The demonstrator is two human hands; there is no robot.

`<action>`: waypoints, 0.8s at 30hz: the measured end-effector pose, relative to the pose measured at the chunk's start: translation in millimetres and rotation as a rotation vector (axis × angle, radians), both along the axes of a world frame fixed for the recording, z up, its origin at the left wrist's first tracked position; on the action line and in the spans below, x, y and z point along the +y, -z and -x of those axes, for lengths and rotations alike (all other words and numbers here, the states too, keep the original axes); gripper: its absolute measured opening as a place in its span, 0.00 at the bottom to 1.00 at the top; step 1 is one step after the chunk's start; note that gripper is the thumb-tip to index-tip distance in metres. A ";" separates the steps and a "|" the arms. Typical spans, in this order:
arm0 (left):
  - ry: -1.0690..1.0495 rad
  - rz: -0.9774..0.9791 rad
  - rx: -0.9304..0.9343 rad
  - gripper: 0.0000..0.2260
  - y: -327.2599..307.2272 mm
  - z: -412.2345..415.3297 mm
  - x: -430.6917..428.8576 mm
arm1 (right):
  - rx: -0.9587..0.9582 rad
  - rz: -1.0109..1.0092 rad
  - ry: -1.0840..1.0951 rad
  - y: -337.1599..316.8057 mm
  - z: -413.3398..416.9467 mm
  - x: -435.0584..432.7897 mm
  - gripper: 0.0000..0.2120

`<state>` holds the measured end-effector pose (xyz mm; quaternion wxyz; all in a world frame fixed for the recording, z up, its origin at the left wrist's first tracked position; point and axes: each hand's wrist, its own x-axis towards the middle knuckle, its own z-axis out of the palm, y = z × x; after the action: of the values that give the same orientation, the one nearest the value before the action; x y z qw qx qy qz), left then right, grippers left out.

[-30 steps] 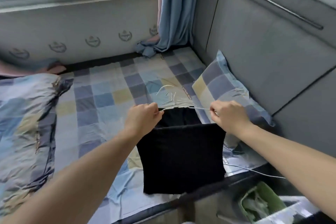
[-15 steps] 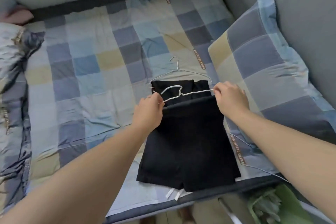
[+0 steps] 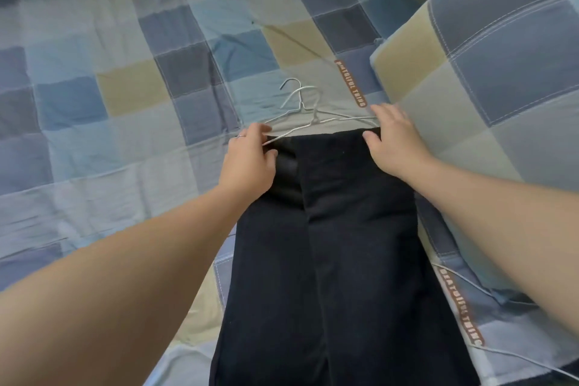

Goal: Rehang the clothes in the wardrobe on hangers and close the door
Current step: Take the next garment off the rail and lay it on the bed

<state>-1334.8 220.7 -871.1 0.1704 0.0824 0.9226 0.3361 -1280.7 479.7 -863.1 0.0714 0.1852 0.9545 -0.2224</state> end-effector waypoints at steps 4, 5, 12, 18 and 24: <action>0.083 0.139 0.036 0.31 -3.0 -13.9 -3.3 | -0.171 -0.040 0.062 -4.4 -18.2 -9.6 0.33; 0.102 0.164 0.025 0.32 -6.3 -22.7 -6.8 | -0.205 -0.040 0.060 -9.9 -27.2 -15.3 0.33; 0.236 0.218 0.040 0.32 -72.4 -95.0 -30.1 | -0.246 -0.027 -0.011 -79.3 -98.1 -63.3 0.32; 0.344 0.257 0.032 0.32 -158.7 -153.5 -75.3 | -0.209 -0.135 -0.035 -164.3 -176.9 -114.1 0.33; 0.424 0.224 0.070 0.31 -251.0 -196.9 -118.5 | -0.193 -0.234 0.039 -248.6 -256.2 -173.8 0.34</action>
<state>-1137.9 102.3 -620.1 0.2133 0.2665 0.9215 0.1851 -1024.5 305.8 -614.5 0.1366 0.2312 0.9589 -0.0922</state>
